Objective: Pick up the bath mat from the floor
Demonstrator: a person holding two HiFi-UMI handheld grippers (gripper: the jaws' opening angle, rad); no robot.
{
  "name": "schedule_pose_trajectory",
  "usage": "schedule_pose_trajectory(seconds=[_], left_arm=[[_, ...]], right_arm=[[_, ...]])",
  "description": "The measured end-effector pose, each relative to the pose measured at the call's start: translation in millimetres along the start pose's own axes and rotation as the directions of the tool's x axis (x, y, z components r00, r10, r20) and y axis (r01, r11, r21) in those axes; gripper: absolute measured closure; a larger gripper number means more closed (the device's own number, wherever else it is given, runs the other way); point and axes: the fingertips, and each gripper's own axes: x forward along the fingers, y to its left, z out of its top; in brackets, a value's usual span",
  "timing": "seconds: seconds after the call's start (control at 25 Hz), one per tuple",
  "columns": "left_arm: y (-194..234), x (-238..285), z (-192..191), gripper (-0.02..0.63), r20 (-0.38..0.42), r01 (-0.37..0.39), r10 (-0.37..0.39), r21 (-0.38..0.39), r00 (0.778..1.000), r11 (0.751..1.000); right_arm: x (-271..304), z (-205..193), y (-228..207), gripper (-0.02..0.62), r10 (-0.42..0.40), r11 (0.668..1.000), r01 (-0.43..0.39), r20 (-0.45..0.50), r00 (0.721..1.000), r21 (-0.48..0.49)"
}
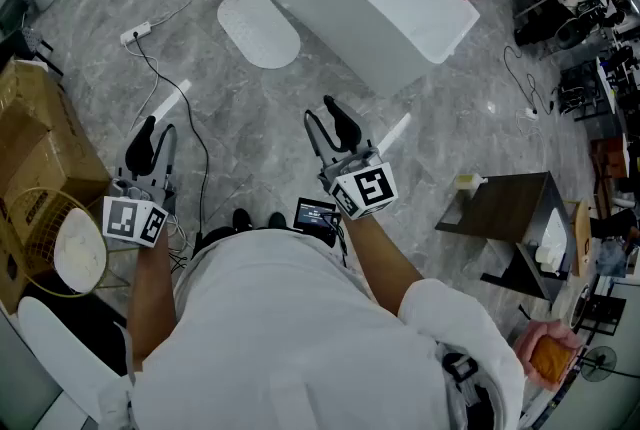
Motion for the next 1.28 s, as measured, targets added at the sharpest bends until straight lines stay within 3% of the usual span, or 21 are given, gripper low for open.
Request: schedule_pose_trajectory(seconds=[0.16, 0.36, 0.64, 0.76, 0.88, 1.08, 1.28], left_arm=[[-7.6, -4.7, -4.5, 0.451, -0.005, 0.026, -0.026, -0.005, 1.000, 1.000], [-17.4, 14.6, -17.4, 0.451, -0.045, 0.071, -0.071, 0.006, 0.996, 0.997], [-55.9, 25.3, 1.3, 0.451, -0.044, 0.170, -0.169, 0.026, 0.985, 0.985], [-57.6, 28.8, 10.3, 0.451, -0.005, 0.154, -0.153, 0.034, 0.988, 0.988], [-54.8, 28.7, -5.1, 0.451, -0.023, 0.105, -0.105, -0.019, 0.994, 0.994], [-70.2, 27.6, -24.6, 0.451, -0.056, 0.103, -0.108, -0.089, 0.993, 0.991], [-76.1, 20.1, -19.3, 0.451, -0.048, 0.074, -0.077, -0.060, 0.996, 0.995]], right_arm=[[-13.9, -14.9, 15.2, 0.423, -0.001, 0.999, 0.000, -0.023, 1.000, -0.034], [-30.8, -24.1, 2.4, 0.423, -0.040, 0.998, 0.039, -0.020, 0.999, -0.046], [-58.5, -0.1, -7.1, 0.423, -0.070, 0.996, 0.068, -0.036, 0.997, -0.057], [-63.3, 1.3, -3.7, 0.423, -0.064, 0.993, 0.061, -0.034, 0.997, -0.097], [-64.2, -17.0, -10.0, 0.423, -0.060, 0.996, 0.058, -0.029, 0.998, -0.062], [-71.9, -13.4, -26.8, 0.408, -0.026, 0.999, 0.028, 0.037, 0.999, -0.031], [-80.4, -14.9, -34.1, 0.408, -0.030, 0.999, 0.031, 0.036, 0.999, -0.044]])
